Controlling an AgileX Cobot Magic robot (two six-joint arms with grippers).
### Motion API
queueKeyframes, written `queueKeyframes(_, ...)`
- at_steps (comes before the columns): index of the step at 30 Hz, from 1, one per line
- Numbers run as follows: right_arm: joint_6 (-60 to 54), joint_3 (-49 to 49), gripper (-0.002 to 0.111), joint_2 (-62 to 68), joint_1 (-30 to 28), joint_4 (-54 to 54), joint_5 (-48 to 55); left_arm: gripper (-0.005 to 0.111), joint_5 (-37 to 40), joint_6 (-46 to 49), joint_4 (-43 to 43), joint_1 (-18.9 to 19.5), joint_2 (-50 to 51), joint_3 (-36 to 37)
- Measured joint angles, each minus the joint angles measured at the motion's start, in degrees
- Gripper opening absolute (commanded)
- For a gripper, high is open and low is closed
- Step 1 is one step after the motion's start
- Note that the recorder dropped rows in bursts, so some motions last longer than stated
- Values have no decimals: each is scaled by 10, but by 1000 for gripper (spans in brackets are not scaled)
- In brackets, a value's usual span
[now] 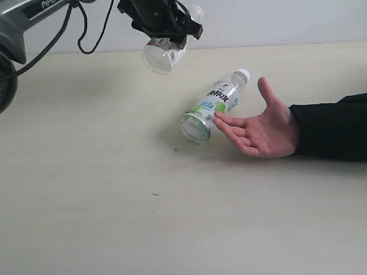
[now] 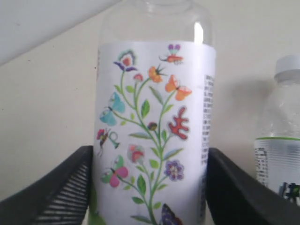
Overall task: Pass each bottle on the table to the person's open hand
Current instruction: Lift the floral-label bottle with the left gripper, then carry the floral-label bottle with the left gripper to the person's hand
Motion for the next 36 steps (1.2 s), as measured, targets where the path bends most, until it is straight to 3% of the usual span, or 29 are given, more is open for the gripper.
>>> queueKeyframes(6, 0, 0, 7, 0, 0, 0, 0, 0, 20, -62, 4, -25, -51, 60)
queueKeyframes(13, 0, 0, 7, 0, 0, 0, 0, 0, -52, -151, 44, -77, -161, 228)
queueKeyframes(16, 0, 0, 7, 0, 0, 0, 0, 0, -126, -186, 55, -96, -218, 322)
queueKeyframes(19, 0, 0, 7, 0, 0, 0, 0, 0, -270, -268, 61, -125, -290, 469)
queueKeyframes(22, 0, 0, 7, 0, 0, 0, 0, 0, -381, -312, 62, -159, -319, 551)
queueKeyframes(25, 0, 0, 7, 0, 0, 0, 0, 0, -547, -382, 62, -201, -322, 617)
queueKeyframes(29, 0, 0, 7, 0, 0, 0, 0, 0, -686, -416, 62, -234, -322, 641)
queueKeyframes(34, 0, 0, 7, 0, 0, 0, -1, 0, -709, -333, -17, -261, -322, 641)
queueKeyframes(36, 0, 0, 7, 0, 0, 0, -1, 0, -710, -256, -91, -276, -310, 641)
